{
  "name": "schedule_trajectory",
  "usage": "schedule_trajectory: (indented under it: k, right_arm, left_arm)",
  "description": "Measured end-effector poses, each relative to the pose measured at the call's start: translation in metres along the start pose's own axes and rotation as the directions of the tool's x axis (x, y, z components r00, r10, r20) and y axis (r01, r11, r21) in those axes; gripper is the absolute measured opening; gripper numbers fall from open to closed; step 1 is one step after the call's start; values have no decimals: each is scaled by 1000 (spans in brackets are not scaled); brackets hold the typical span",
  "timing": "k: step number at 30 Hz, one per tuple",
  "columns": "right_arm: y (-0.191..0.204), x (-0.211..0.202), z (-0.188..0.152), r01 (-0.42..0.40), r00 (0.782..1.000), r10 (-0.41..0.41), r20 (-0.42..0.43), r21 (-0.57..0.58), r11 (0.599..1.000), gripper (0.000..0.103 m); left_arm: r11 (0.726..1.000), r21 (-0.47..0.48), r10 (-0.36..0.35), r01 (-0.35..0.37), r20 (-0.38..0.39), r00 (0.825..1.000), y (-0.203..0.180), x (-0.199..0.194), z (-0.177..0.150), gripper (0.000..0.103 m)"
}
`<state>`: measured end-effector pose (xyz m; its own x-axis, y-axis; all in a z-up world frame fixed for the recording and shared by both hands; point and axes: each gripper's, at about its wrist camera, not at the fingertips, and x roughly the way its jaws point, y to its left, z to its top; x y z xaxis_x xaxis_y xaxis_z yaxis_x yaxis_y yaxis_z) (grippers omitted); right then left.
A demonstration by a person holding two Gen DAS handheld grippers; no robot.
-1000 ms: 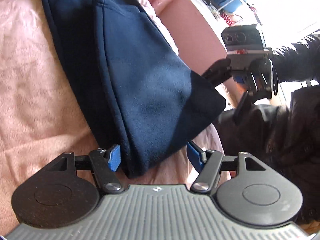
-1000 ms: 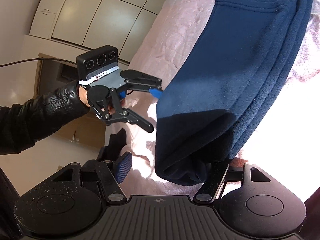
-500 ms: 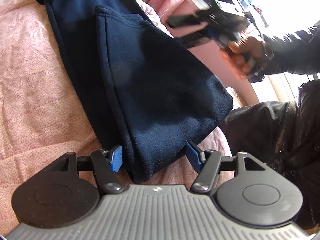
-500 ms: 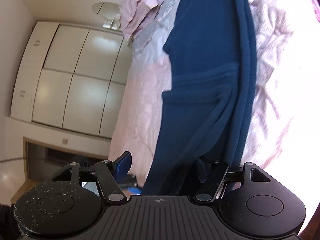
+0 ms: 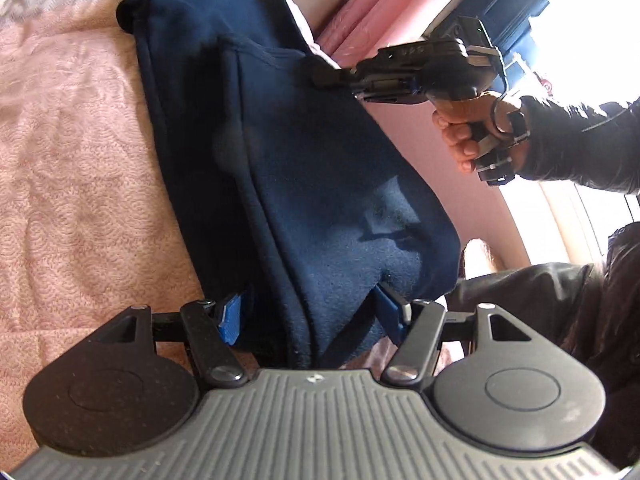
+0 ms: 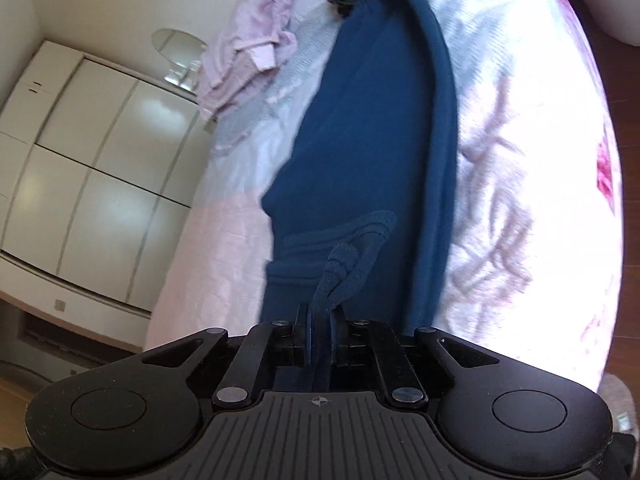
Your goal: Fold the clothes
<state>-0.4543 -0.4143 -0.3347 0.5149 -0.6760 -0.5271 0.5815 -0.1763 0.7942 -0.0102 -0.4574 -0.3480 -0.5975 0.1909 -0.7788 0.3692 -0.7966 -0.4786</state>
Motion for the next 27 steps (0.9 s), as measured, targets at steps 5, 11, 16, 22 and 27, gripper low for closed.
schedule_trajectory:
  k: [5, 11, 16, 22, 27]
  right_arm:
    - [4, 1, -14, 89, 995, -92, -35, -68, 994, 8]
    - [59, -18, -22, 72, 996, -82, -28, -269, 960, 32]
    - [116, -25, -80, -89, 992, 35, -118, -495, 864, 33]
    - [86, 16, -149, -83, 946, -81, -314, -477, 875, 33]
    - [113, -5, -165, -46, 959, -138, -247, -618, 785, 56]
  left_arm:
    - [998, -29, 49, -50, -37, 998, -3, 1, -5, 67]
    - [994, 31, 102, -103, 10, 995, -18, -32, -13, 65]
    - [926, 285, 223, -249, 119, 967, -65, -55, -19, 65]
    - [857, 465, 225, -221, 47, 973, -94, 3, -33, 68]
    - [792, 536, 325, -294, 38, 945, -92, 10, -48, 68]
